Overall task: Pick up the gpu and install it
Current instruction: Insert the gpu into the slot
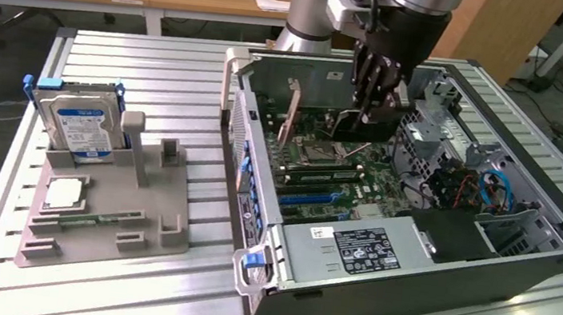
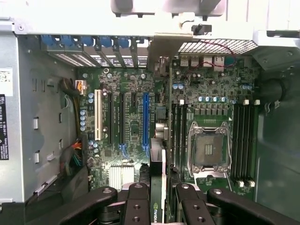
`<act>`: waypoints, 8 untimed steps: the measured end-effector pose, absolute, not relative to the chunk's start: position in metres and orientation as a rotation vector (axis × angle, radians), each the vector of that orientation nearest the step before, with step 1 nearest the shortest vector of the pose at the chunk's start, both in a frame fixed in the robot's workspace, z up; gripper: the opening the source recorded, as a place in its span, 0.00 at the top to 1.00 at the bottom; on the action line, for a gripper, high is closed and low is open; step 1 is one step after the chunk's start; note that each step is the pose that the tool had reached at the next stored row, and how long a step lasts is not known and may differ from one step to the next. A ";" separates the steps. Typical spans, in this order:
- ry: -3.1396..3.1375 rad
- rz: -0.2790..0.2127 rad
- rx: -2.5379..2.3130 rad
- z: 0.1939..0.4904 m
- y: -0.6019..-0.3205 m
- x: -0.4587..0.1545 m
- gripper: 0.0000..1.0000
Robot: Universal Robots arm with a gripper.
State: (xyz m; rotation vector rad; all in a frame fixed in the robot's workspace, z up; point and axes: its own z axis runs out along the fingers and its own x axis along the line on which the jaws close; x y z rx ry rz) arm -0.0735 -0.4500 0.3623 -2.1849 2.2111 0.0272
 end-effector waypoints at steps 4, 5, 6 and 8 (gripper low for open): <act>2.212 0.027 -2.185 0.358 -0.450 -0.074 0.74; 2.211 0.027 -2.185 0.358 -0.450 -0.075 0.74; 2.211 0.027 -2.185 0.358 -0.450 -0.076 0.74; 2.211 0.027 -2.185 0.357 -0.450 -0.077 0.74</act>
